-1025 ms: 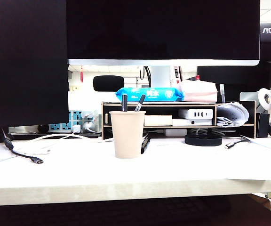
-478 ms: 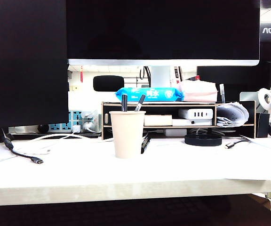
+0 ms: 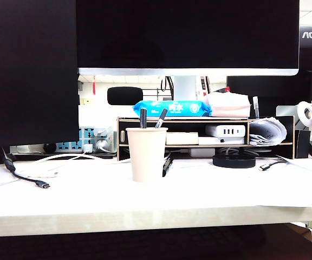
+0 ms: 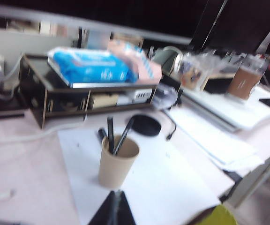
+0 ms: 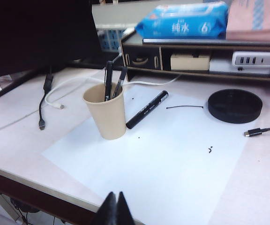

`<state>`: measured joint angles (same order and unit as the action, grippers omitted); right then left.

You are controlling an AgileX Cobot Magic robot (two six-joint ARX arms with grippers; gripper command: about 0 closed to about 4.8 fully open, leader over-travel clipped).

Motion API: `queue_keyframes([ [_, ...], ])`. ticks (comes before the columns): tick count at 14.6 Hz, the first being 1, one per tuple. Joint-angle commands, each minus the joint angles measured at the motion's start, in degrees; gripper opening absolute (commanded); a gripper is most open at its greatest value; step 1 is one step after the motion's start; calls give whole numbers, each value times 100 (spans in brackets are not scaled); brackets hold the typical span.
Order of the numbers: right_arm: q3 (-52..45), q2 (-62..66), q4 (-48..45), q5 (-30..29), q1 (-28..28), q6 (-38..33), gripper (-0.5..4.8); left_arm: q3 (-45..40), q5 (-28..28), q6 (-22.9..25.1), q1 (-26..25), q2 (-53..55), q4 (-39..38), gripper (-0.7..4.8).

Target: Pick up the marker from the paper cup and put it on the table.

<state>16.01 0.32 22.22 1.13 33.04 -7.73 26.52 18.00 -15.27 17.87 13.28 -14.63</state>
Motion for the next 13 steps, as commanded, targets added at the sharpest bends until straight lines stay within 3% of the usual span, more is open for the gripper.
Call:
queue_keyframes([
  [1,-22,-7,-127,20,9,-22,-7,-138,26,-17,0,2,-232,-5],
  [6,-22,-9,-125,24,4,-20,-7,-905,-85,15,0,4,-195,-5],
  [9,-22,-9,-125,24,4,-17,-7,-1244,-800,-24,0,4,-201,-5],
  [13,-22,-9,-125,24,4,-20,-7,-1305,-758,-273,0,2,-203,-5],
])
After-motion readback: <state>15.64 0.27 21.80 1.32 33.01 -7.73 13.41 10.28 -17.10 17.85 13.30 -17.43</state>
